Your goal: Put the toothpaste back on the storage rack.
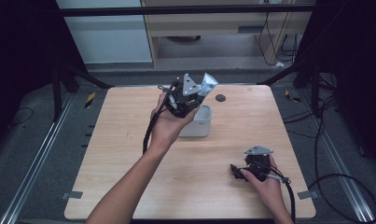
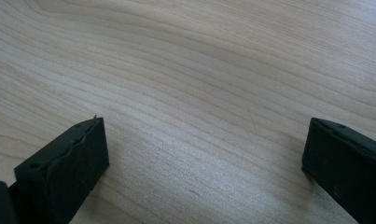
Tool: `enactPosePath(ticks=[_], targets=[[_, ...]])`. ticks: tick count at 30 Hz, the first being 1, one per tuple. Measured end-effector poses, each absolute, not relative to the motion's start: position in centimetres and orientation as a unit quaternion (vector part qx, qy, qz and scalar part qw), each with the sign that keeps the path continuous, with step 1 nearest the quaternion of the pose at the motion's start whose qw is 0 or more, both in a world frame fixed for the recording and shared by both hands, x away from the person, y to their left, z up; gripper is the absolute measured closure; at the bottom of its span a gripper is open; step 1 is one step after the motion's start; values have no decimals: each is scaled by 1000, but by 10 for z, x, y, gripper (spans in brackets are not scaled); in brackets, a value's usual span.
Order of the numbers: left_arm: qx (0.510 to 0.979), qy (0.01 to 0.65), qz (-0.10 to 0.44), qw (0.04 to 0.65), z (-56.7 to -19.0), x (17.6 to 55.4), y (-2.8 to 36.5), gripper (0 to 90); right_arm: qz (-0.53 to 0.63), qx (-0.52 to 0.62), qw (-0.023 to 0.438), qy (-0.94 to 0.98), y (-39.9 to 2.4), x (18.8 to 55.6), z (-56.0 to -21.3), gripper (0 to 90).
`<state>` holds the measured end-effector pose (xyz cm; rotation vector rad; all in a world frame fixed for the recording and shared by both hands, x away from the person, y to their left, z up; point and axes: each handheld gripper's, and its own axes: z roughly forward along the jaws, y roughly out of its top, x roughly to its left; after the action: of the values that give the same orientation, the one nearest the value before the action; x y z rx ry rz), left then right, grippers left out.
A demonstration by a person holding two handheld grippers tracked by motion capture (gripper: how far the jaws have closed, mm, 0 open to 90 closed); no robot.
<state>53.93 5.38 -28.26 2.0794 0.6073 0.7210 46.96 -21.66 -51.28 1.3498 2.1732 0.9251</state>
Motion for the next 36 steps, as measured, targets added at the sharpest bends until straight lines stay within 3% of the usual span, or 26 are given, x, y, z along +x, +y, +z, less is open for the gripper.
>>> enactPosePath(ticks=[36], targets=[[793,296,302,439,-296,570,58,782,334,481,208,783,-217,470,-513,5]])
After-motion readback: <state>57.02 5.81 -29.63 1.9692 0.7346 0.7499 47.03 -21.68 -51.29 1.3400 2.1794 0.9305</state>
